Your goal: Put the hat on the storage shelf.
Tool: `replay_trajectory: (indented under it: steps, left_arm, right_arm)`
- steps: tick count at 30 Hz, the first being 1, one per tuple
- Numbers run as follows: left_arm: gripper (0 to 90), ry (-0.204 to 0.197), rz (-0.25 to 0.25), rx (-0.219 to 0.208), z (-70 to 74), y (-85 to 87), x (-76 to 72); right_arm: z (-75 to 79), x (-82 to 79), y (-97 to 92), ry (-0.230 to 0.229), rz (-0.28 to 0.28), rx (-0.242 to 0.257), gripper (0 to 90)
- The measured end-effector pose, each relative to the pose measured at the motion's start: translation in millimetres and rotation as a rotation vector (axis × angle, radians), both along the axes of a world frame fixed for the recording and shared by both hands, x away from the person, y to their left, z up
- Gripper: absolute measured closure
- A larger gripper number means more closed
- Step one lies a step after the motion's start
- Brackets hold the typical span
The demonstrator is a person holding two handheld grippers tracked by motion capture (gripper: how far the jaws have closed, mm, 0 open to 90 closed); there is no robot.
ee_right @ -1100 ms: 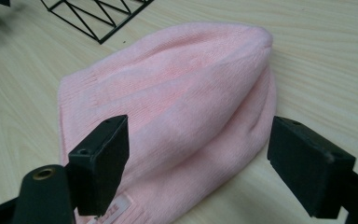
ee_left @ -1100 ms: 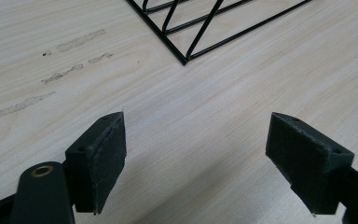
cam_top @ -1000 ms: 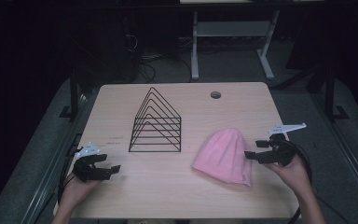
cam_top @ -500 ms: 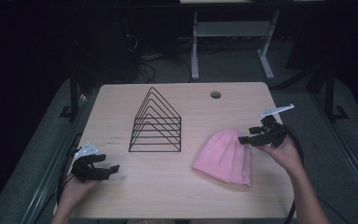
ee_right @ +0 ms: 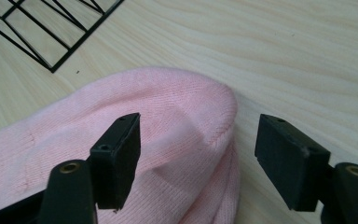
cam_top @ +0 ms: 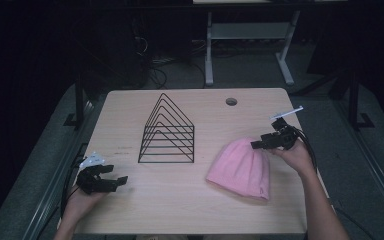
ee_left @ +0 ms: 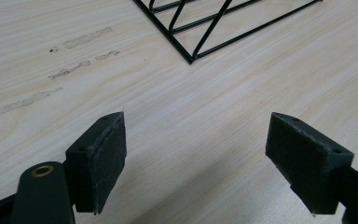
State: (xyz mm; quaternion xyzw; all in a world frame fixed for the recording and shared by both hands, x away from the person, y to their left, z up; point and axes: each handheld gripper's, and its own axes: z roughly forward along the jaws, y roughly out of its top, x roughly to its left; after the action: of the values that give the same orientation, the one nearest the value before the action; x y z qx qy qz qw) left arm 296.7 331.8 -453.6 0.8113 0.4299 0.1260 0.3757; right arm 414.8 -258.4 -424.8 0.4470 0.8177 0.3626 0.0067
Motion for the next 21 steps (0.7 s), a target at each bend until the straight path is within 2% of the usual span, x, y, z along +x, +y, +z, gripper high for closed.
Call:
replay_trajectory:
  steps: [11,16,18,21]
  left_arm:
    - [20.1,0.002,0.007,-0.004,1.3,1.4,-1.1]
    - [20.3,-0.004,0.0,0.007,1.9,2.2,-1.2]
    - [20.5,-0.004,0.002,0.001,1.5,1.7,-1.5]
    - [20.5,-0.002,0.001,0.001,1.5,1.8,-1.5]
  right_arm:
    - [-17.3,17.3,5.0,0.054,0.002,-0.001,38.8]
    - [-22.1,19.2,4.8,0.069,-0.007,-0.001,41.1]
    - [-26.1,19.9,5.6,0.094,-0.014,0.01,42.5]
    - [-29.1,19.9,7.1,0.102,-0.007,0.011,43.3]
